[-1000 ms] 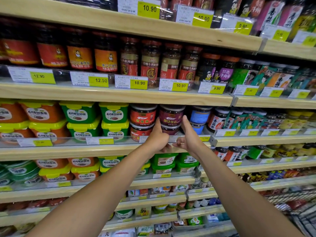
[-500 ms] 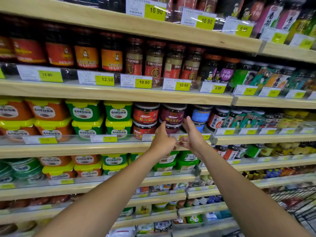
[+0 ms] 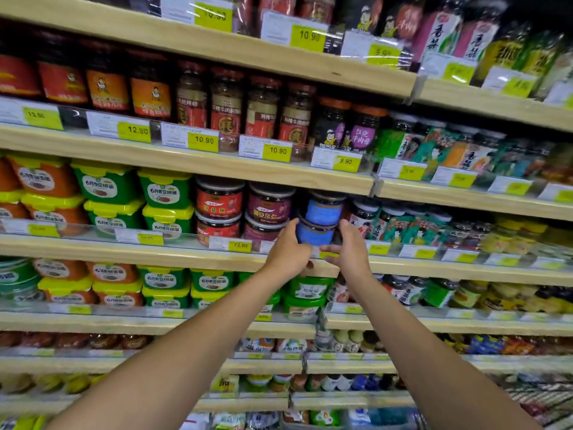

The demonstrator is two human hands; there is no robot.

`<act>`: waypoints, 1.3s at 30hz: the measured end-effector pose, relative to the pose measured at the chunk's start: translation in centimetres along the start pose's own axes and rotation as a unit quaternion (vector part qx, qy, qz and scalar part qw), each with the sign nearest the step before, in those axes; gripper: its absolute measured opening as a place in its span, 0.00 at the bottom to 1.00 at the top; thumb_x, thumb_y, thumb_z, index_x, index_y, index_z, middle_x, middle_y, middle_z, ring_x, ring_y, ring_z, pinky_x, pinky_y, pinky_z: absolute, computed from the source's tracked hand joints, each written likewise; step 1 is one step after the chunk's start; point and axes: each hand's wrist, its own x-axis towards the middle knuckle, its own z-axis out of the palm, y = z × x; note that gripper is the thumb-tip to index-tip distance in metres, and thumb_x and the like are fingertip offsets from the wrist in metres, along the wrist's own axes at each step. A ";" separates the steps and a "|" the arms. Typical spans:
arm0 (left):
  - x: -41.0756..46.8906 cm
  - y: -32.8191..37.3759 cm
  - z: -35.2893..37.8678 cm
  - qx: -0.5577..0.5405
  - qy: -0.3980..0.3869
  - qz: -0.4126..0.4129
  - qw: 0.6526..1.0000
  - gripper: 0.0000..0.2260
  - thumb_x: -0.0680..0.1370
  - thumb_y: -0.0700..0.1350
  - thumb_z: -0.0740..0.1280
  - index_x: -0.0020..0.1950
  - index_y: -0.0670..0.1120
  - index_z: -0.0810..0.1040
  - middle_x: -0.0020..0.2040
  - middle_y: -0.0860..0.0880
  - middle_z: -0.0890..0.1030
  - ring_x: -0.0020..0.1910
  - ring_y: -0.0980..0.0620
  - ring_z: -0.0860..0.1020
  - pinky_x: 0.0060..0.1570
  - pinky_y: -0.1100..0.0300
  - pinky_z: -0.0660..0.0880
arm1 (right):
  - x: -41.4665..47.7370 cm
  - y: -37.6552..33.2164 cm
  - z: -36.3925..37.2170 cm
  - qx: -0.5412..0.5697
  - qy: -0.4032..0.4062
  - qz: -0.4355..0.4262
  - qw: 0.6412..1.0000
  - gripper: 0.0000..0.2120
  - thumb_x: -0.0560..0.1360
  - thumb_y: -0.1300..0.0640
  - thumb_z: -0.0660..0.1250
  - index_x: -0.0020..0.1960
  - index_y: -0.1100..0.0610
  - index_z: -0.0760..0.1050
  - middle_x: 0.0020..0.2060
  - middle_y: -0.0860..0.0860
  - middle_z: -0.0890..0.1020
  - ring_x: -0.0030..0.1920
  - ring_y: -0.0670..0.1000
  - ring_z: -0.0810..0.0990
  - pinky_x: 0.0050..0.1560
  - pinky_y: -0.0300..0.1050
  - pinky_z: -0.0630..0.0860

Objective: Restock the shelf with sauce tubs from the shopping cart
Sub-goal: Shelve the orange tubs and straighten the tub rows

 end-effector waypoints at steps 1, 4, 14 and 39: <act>0.3 0.4 0.5 0.005 0.005 -0.004 1.000 0.33 0.74 0.44 0.64 0.79 0.53 0.62 0.69 0.52 0.72 0.59 0.43 0.81 0.56 0.44 0.80 | 0.5 -0.1 -0.6 0.003 -0.014 0.003 1.000 0.20 0.85 0.44 0.54 0.73 0.51 0.66 0.57 0.46 0.79 0.42 0.54 0.84 0.49 0.56 0.80; 1.8 1.0 1.7 0.033 0.037 -0.004 0.999 0.31 0.72 0.45 0.64 0.77 0.51 0.66 0.68 0.51 0.75 0.63 0.43 0.78 0.61 0.44 0.77 | 2.0 -0.7 -1.5 -0.007 -0.052 0.013 0.999 0.19 0.85 0.51 0.56 0.75 0.49 0.63 0.57 0.47 0.80 0.42 0.56 0.85 0.43 0.52 0.79; 3.6 1.6 4.9 -0.007 0.111 -0.047 0.993 0.36 0.66 0.54 0.65 0.75 0.54 0.64 0.65 0.46 0.76 0.54 0.41 0.82 0.48 0.46 0.82 | 5.9 -1.8 -0.4 -0.049 -0.080 0.004 0.996 0.29 0.69 0.69 0.56 0.66 0.47 0.68 0.57 0.55 0.83 0.46 0.57 0.86 0.39 0.53 0.84; 1.2 1.5 3.5 -0.067 0.020 -0.073 0.995 0.27 0.79 0.43 0.62 0.75 0.53 0.56 0.53 0.59 0.79 0.37 0.44 0.87 0.29 0.60 0.72 | 1.9 -1.9 -1.3 0.000 -0.120 0.053 0.991 0.36 0.73 0.75 0.54 0.76 0.49 0.60 0.63 0.54 0.78 0.42 0.54 0.85 0.42 0.51 0.80</act>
